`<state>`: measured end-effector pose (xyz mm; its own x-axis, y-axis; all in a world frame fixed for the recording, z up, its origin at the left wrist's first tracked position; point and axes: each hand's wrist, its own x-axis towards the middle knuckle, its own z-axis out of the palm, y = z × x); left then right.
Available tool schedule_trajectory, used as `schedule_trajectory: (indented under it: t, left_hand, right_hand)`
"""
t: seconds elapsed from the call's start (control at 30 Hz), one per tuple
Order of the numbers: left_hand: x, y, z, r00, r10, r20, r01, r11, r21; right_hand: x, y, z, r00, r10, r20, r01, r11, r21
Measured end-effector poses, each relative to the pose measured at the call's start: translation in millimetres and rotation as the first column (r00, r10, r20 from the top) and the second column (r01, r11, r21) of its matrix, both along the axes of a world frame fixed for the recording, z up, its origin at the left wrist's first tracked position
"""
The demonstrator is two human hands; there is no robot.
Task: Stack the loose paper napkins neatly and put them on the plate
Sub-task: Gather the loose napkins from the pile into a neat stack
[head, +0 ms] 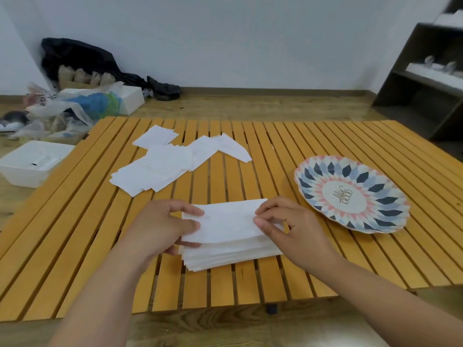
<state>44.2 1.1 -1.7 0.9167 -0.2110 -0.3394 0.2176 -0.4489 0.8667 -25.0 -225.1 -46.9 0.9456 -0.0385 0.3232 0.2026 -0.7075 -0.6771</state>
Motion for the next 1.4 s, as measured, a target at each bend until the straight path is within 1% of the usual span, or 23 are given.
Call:
schedule_trajectory:
  t: [0.03,0.1,0.17,0.27,0.33,0.43,0.53,0.6,0.67,0.7,0.77,0.8,0.87,0.93,1.0,1.07,1.17,1.23,1.27,1.33,1.37,1.4]
  left_hand:
    - [-1.0,0.0,0.0,0.999,-0.033,0.013,0.032,0.999,0.042]
    - [-2.0,-2.2,-2.3,0.996,-0.076,0.046,0.070,0.989,0.128]
    - [-1.9,-5.1,-6.6,0.993,-0.102,0.057,0.091,0.981,0.170]
    - [0.5,-6.2,-13.3,0.986,-0.156,0.063,0.137,0.962,0.236]
    - [2.9,-5.3,-16.1,0.981,-0.181,0.076,0.154,0.948,0.278]
    - [4.8,-4.3,-17.5,0.976,-0.200,0.086,0.167,0.940,0.298]
    - [6.2,-5.4,-19.5,0.975,-0.202,0.088,0.165,0.935,0.315]
    - [6.8,-6.7,-20.3,0.975,-0.197,0.099,0.154,0.928,0.339]
    - [7.5,-8.2,-20.4,0.974,-0.196,0.115,0.142,0.921,0.363]
    - [7.7,-8.9,-20.2,0.974,-0.194,0.116,0.139,0.920,0.367]
    - [8.2,-9.5,-19.5,0.976,-0.189,0.112,0.137,0.922,0.363]
    - [8.5,-9.3,-19.2,0.976,-0.188,0.108,0.137,0.921,0.365]
    - [8.9,-9.4,-18.4,0.975,-0.191,0.111,0.138,0.919,0.370]
    - [9.6,-9.3,-18.1,0.972,-0.197,0.127,0.137,0.918,0.371]
    - [10.0,-9.8,-17.9,0.968,-0.199,0.154,0.129,0.918,0.375]
    - [9.1,-9.9,-17.6,0.960,-0.199,0.194,0.110,0.913,0.394]
    - [7.4,-9.5,-16.3,0.940,-0.173,0.296,0.044,0.916,0.398]
    - [7.0,-8.3,-14.6,0.918,-0.118,0.379,-0.024,0.936,0.350]
    - [7.2,-7.8,-13.5,0.904,-0.084,0.420,-0.056,0.950,0.308]
    - [6.5,-8.6,-11.0,0.877,-0.014,0.480,-0.103,0.971,0.216]
    - [6.6,-9.3,-10.9,0.874,0.017,0.485,-0.108,0.981,0.161]
    - [6.4,-10.1,-10.5,0.880,0.044,0.472,-0.099,0.991,0.092]
  right_hand:
    - [1.0,-0.3,-1.5,1.000,-0.023,-0.011,0.024,1.000,0.013]
    - [3.3,-1.5,-4.8,0.998,-0.047,-0.028,0.046,0.998,-0.035]
    - [5.6,-2.6,-7.7,0.997,-0.041,-0.061,0.035,0.995,-0.094]
    - [11.7,-3.7,-5.3,0.993,-0.021,-0.120,0.005,0.991,-0.133]
    - [24.1,-5.7,0.6,0.993,-0.025,-0.116,0.005,0.986,-0.165]
    - [61.0,-12.8,10.9,0.995,-0.068,-0.079,0.049,0.973,-0.227]
    - [118.1,-28.2,6.3,0.987,-0.116,-0.111,0.069,0.933,-0.354]
    - [156.0,-38.0,-0.6,0.972,-0.141,-0.188,0.057,0.917,-0.396]
    - [185.8,-45.2,-7.2,0.941,-0.157,-0.300,0.039,0.930,-0.366]
    - [197.8,-48.1,-11.0,0.924,-0.157,-0.349,0.016,0.927,-0.375]
    - [212.7,-50.7,-17.2,0.885,-0.169,-0.433,-0.046,0.896,-0.442]
    - [217.2,-51.2,-20.5,0.874,-0.180,-0.452,-0.057,0.885,-0.463]
    - [221.3,-52.3,-24.7,0.875,-0.199,-0.440,-0.033,0.884,-0.466]
    - [218.5,-51.8,-25.0,0.897,-0.226,-0.380,0.026,0.886,-0.464]
    - [209.0,-50.6,-21.4,0.928,-0.246,-0.279,0.119,0.907,-0.403]
    - [193.4,-48.5,-11.7,0.950,-0.267,-0.163,0.217,0.937,-0.275]
    - [167.4,-41.3,13.9,0.966,-0.258,0.003,0.257,0.959,-0.118]
    - [145.4,-29.5,39.3,0.965,-0.255,0.062,0.256,0.967,0.003]
    - [133.5,-23.1,52.2,0.963,-0.260,0.066,0.255,0.964,0.079]
    - [108.0,-10.3,77.6,0.968,-0.249,0.011,0.236,0.932,0.276]
    - [94.7,-4.7,88.3,0.977,-0.211,-0.036,0.207,0.892,0.401]
    - [81.6,0.4,96.6,0.986,-0.147,-0.080,0.167,0.826,0.539]
